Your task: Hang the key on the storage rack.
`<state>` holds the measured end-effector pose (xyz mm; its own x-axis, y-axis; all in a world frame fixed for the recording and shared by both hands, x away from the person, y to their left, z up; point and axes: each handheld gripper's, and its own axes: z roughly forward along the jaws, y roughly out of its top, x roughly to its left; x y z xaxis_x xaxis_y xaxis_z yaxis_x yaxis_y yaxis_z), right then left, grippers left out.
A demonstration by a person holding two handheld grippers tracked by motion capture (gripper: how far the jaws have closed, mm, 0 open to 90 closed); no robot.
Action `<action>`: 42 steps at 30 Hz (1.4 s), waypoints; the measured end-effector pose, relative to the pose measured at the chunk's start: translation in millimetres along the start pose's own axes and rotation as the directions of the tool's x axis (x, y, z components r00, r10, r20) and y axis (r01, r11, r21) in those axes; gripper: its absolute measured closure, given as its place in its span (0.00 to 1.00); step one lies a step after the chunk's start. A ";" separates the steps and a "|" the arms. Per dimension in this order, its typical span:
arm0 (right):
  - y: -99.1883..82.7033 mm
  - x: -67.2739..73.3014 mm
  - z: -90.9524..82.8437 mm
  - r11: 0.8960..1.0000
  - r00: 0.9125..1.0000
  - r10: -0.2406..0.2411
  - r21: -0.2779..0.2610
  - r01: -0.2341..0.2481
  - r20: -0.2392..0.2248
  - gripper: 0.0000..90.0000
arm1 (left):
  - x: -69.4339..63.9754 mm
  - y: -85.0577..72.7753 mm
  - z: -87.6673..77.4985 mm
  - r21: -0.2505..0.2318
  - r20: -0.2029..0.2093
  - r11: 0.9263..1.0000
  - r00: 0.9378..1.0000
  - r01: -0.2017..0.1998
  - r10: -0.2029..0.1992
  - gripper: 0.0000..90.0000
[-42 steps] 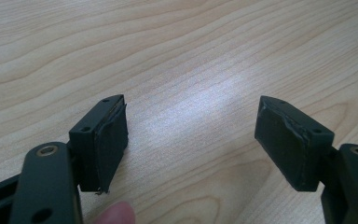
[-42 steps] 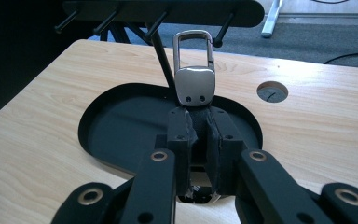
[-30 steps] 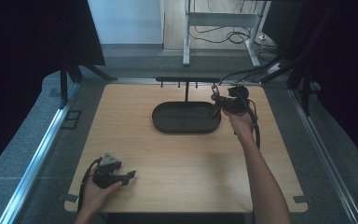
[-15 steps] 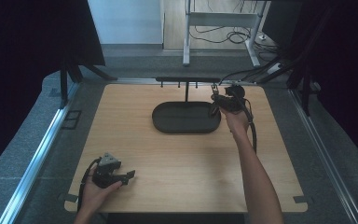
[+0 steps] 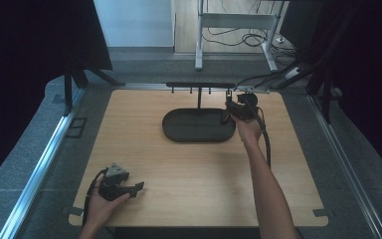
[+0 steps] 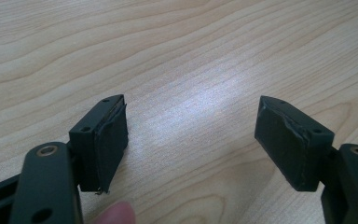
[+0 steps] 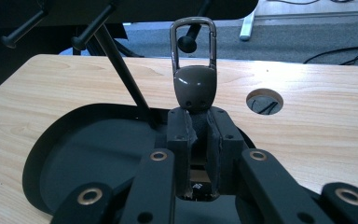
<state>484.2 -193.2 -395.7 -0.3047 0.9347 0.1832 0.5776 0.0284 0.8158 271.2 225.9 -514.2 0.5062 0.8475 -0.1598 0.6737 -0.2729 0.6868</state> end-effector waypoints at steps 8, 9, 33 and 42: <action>-2.2 -0.9 3.8 1.000 1.000 -0.002 0.000 0.002 -0.009 0.88 | 0.1 -0.4 0.4 0.001 -0.001 1.000 1.000 0.000 0.000 0.29; -2.8 -0.8 4.7 1.000 1.000 -0.006 0.002 0.006 -0.007 0.87 | 0.3 -0.5 0.5 -0.001 -0.001 1.000 1.000 0.001 -0.001 0.29; -22.4 9.0 -26.0 0.995 0.988 -0.097 -0.001 0.097 -0.117 0.48 | 0.6 -1.4 -0.4 0.002 -0.007 1.000 1.000 0.003 -0.003 0.29; -45.2 10.7 -54.7 0.987 0.974 -0.160 -0.043 0.155 -0.163 0.48 | -1.2 -1.2 -0.4 0.000 -0.009 1.000 1.000 0.001 -0.001 0.29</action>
<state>413.4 -203.9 -400.7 -0.5123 0.8478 0.1368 0.4905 0.1581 0.8570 269.5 225.3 -514.5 0.5007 0.8517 -0.1545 0.6744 -0.2719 0.6865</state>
